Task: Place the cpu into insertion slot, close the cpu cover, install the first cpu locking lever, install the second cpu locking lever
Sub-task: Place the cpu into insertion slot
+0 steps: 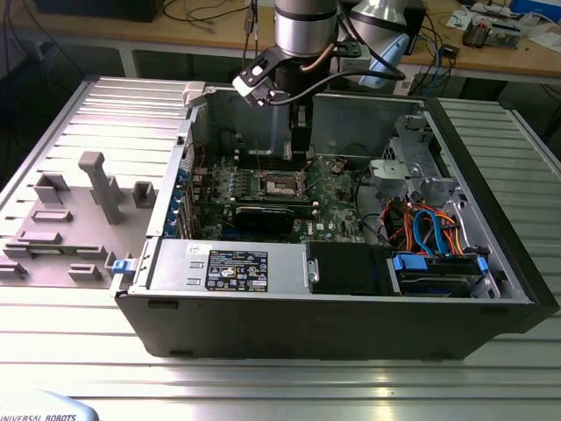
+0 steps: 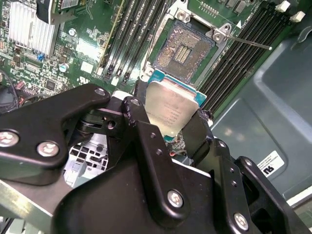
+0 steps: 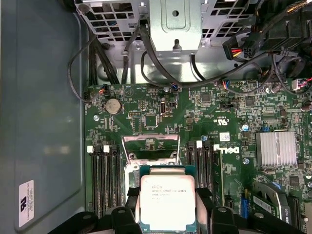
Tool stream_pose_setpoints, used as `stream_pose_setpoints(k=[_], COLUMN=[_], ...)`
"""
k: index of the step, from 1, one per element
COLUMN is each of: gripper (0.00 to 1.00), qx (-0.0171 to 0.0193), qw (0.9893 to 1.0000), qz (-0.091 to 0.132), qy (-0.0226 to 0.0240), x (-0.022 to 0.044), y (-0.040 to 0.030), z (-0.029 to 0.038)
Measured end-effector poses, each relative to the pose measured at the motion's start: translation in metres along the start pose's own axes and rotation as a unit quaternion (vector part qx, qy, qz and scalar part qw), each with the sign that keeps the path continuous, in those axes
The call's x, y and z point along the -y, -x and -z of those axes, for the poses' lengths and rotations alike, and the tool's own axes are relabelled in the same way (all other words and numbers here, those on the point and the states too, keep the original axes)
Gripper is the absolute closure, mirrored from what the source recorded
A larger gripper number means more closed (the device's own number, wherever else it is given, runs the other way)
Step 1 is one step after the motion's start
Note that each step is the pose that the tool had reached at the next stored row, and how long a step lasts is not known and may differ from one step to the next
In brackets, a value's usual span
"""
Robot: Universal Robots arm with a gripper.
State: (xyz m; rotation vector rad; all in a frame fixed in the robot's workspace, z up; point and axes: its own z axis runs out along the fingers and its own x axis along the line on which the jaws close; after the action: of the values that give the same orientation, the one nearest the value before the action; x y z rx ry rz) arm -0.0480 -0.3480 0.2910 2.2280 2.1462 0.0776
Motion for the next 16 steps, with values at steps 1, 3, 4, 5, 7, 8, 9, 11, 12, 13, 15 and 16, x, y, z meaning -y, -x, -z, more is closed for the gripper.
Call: stream_pose_setpoints(k=[1,3,4,5,7,8,9,11,12,13,15,16], gripper=[0.46,0.46,0.46,0.46,0.46,0.46,0.46,0.46,0.46,0.46,0.46,0.46], qx=[0.0,-0.0002,0.0,-0.0001,-0.0003,-0.0003,-0.0005,-0.0015,-0.0023,-0.0026,-0.003,-0.0029], qw=[1.0,1.0,1.0,1.0,1.0,1.0,1.0,0.9998,0.9995,0.9993,0.999,0.999], qz=[0.0,0.0,0.0,0.0,0.003,0.004,0.008,0.021,0.032,0.038,0.044,0.044], qy=[0.0,0.0003,0.0002,0.0003,0.0003,0.0004,0.0004,0.0003,0.0004,0.0003,0.0002,0.0002], x=[0.0,0.0003,0.001,0.0019,0.0056,0.007,0.0091,0.011,0.0113,0.0115,0.0117,0.0117], y=[0.0,0.0,0.0,0.0,0.0002,0.0002,0.0004,0.0004,0.0004,0.0004,0.0004,0.0004], z=[0.0,-0.0016,-0.0031,-0.0049,-0.0097,-0.0116,-0.0156,-0.022,-0.0251,-0.0262,-0.0268,-0.0268])
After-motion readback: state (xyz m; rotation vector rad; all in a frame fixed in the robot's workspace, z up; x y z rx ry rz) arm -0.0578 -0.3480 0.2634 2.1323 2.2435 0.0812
